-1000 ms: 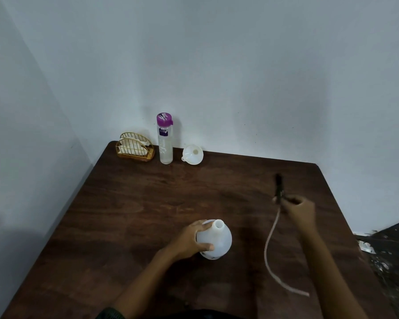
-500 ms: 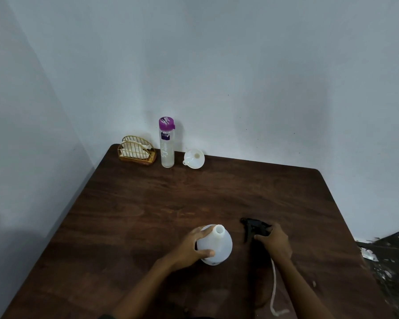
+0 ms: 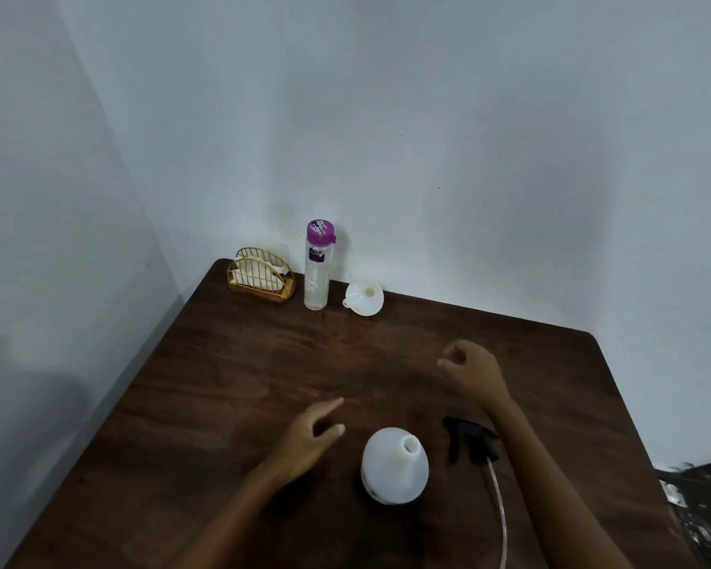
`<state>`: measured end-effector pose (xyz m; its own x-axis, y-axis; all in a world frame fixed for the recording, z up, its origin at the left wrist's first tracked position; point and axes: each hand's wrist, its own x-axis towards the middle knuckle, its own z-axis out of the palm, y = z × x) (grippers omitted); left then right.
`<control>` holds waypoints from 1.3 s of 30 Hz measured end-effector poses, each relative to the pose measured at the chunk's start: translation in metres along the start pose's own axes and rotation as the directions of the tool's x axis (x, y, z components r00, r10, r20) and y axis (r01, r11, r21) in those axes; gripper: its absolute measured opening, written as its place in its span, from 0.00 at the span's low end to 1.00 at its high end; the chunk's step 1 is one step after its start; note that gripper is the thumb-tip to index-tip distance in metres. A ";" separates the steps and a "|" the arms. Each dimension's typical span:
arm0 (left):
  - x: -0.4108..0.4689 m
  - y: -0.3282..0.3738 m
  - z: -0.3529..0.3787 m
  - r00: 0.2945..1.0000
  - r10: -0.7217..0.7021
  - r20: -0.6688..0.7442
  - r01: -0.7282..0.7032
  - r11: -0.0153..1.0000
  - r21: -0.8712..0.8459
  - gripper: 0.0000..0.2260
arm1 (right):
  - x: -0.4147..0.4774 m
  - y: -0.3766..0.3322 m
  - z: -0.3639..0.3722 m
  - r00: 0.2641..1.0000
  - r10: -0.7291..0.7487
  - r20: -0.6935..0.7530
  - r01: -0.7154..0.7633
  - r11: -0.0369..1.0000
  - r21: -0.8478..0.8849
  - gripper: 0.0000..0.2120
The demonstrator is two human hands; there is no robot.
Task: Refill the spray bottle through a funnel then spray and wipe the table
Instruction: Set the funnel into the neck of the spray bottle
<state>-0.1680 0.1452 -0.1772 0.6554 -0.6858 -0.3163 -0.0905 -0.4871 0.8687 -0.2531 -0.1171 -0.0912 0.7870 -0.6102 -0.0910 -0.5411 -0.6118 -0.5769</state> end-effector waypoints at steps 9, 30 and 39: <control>0.034 -0.021 -0.029 0.984 -0.114 -0.138 0.177 0.531 0.829 0.40 | 0.119 -0.064 0.063 0.995 0.087 0.058 -0.099 0.959 0.265 0.05; 0.044 -0.018 -0.027 0.986 -0.140 -0.093 0.145 0.421 0.896 0.41 | 0.125 -0.058 0.082 0.987 0.124 0.101 -0.147 0.952 0.267 0.10; 0.038 -0.007 -0.029 0.979 -0.186 -0.083 0.164 0.479 0.863 0.41 | -0.028 -0.048 0.001 0.990 0.135 0.050 -0.137 0.776 0.616 0.05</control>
<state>-0.1211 0.1383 -0.1841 0.7208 -0.5362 -0.4392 -0.5827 -0.8119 0.0350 -0.2485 -0.0703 -0.0620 0.7205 -0.6613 -0.2086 -0.3452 -0.0812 -0.9350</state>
